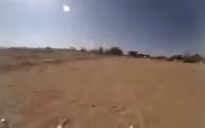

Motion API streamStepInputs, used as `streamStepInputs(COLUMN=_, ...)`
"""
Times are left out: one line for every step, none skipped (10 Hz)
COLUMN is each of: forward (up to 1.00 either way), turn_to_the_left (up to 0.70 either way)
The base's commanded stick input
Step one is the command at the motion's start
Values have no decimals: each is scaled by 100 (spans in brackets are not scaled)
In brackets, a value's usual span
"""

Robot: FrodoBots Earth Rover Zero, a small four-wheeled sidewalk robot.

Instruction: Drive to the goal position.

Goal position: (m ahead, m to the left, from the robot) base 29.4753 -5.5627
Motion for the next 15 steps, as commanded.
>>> streamStepInputs(forward=100, turn_to_the_left=-27)
streamStepInputs(forward=100, turn_to_the_left=-27)
streamStepInputs(forward=100, turn_to_the_left=-27)
streamStepInputs(forward=100, turn_to_the_left=-27)
streamStepInputs(forward=100, turn_to_the_left=-27)
streamStepInputs(forward=100, turn_to_the_left=-7)
streamStepInputs(forward=100, turn_to_the_left=0)
streamStepInputs(forward=100, turn_to_the_left=0)
streamStepInputs(forward=100, turn_to_the_left=0)
streamStepInputs(forward=100, turn_to_the_left=0)
streamStepInputs(forward=100, turn_to_the_left=0)
streamStepInputs(forward=100, turn_to_the_left=0)
streamStepInputs(forward=100, turn_to_the_left=0)
streamStepInputs(forward=100, turn_to_the_left=0)
streamStepInputs(forward=100, turn_to_the_left=0)
